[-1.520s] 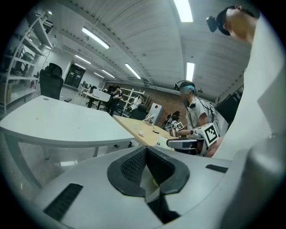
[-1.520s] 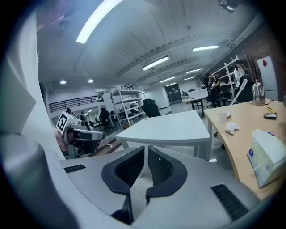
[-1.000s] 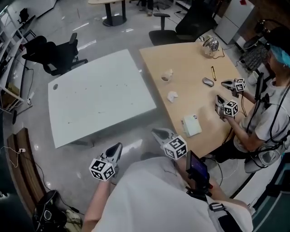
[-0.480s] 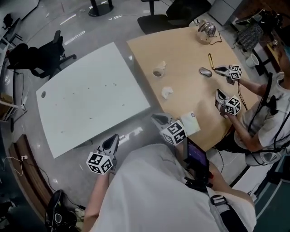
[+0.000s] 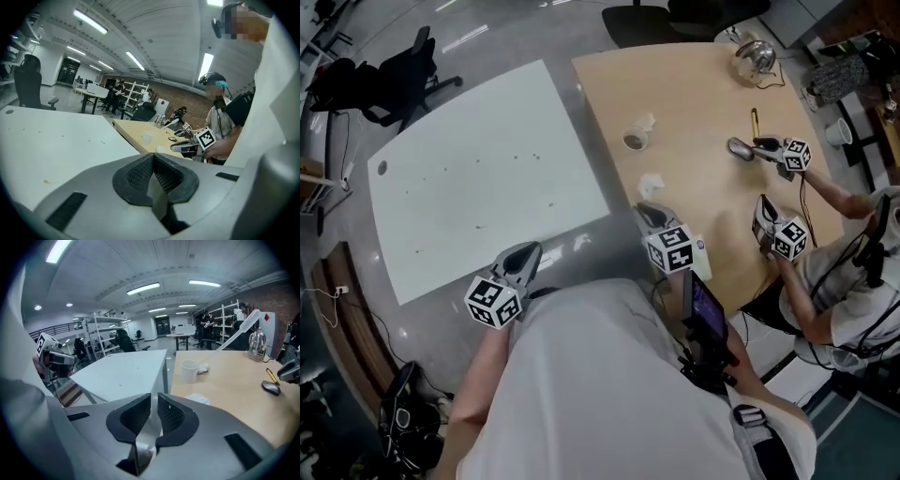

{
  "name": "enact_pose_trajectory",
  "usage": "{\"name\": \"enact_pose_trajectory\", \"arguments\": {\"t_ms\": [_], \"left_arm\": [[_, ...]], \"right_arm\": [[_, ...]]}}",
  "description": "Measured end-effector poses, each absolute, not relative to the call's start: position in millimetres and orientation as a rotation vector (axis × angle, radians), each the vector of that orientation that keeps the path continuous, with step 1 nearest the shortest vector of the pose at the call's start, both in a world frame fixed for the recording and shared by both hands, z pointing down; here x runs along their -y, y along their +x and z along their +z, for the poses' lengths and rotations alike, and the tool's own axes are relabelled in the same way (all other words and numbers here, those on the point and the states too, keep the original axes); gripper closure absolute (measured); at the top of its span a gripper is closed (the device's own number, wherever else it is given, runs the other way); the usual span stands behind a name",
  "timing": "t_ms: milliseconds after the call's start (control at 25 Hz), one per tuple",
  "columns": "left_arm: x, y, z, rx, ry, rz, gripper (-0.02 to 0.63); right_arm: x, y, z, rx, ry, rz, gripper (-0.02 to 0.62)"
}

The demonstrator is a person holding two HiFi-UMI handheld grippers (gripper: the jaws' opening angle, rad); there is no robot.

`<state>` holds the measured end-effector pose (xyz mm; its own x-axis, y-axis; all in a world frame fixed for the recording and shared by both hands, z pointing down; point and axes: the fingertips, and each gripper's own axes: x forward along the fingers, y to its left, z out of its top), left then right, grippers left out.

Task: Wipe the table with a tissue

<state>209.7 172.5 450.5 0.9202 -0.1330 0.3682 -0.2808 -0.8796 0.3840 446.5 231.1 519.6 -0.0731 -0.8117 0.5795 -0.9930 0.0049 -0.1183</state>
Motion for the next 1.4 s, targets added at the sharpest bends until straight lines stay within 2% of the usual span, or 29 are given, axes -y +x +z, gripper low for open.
{"name": "enact_pose_trajectory", "arguments": {"t_ms": [200, 280, 440, 720, 1160, 1400], "left_arm": [[-167.4, 216.1, 453.2, 0.291, 2.631, 0.455, 0.6], [-161.7, 218.2, 452.4, 0.285, 2.629, 0.444, 0.6], [-146.9, 218.7, 449.7, 0.259, 2.621, 0.443, 0.6], [-106.8, 208.2, 441.6, 0.309, 2.607, 0.434, 0.6], [-93.6, 223.1, 436.7, 0.31, 2.591, 0.416, 0.6], [-97.8, 226.7, 435.7, 0.3, 2.59, 0.418, 0.6]], "right_arm": [[-224.3, 483.1, 532.3, 1.857, 1.833, 0.771, 0.544], [-220.1, 491.7, 535.8, 1.826, 1.789, 0.79, 0.46], [-210.0, 507.3, 552.1, 1.739, 1.571, 0.72, 0.37], [-199.2, 535.0, 586.1, 1.682, 1.284, 0.795, 0.287], [-205.1, 521.3, 605.0, 1.656, 1.049, 0.707, 0.288], [-207.7, 516.6, 604.8, 1.661, 1.048, 0.711, 0.388]]}}
